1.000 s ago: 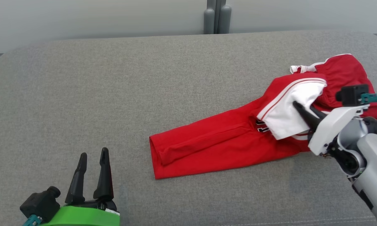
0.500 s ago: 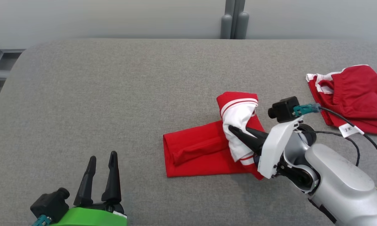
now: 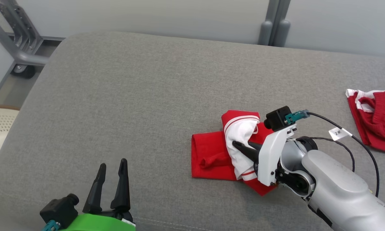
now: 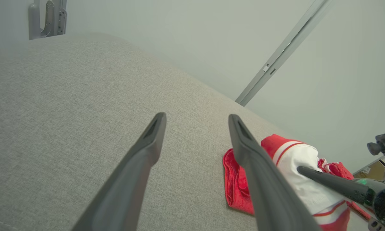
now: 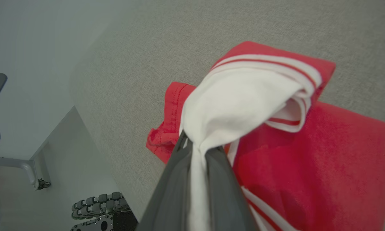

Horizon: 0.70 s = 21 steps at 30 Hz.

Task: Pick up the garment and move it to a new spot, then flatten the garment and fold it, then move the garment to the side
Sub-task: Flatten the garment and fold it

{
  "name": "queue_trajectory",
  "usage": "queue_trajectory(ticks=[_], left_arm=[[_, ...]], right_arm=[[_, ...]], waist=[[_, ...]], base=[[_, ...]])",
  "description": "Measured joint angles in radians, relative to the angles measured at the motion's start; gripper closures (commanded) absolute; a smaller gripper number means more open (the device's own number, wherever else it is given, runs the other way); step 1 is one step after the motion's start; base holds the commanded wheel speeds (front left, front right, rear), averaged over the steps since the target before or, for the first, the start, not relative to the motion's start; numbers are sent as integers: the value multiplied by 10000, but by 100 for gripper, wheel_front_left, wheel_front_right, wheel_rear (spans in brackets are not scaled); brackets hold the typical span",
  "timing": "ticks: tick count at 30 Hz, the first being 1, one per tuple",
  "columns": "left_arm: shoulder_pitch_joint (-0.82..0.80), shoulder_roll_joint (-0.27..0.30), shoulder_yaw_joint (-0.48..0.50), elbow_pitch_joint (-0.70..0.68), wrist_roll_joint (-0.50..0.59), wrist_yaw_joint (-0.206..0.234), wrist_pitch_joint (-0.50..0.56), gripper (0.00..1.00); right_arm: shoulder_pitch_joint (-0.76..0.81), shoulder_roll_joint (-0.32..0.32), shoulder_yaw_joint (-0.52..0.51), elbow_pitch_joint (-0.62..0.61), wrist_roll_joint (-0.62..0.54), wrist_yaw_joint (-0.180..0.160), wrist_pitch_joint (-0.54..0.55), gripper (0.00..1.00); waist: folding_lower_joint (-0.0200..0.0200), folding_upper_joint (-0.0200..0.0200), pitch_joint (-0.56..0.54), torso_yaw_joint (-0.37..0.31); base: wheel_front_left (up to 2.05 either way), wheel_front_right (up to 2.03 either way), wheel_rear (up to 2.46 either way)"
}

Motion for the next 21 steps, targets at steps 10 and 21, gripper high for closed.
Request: queue_trajectory(ticks=[10, 21], left_arm=[[3, -2, 115, 150, -56, 13, -2, 0], [51, -6, 301, 92, -56, 15, -2, 0]], right_arm=[[-585, 819, 320, 497, -25, 0, 35, 0], [-1448, 965, -48, 113, 23, 2, -913, 0]], waist=[[0, 0, -77, 680], [0, 0, -329, 249]], base=[[0, 0, 0], [0, 0, 0]])
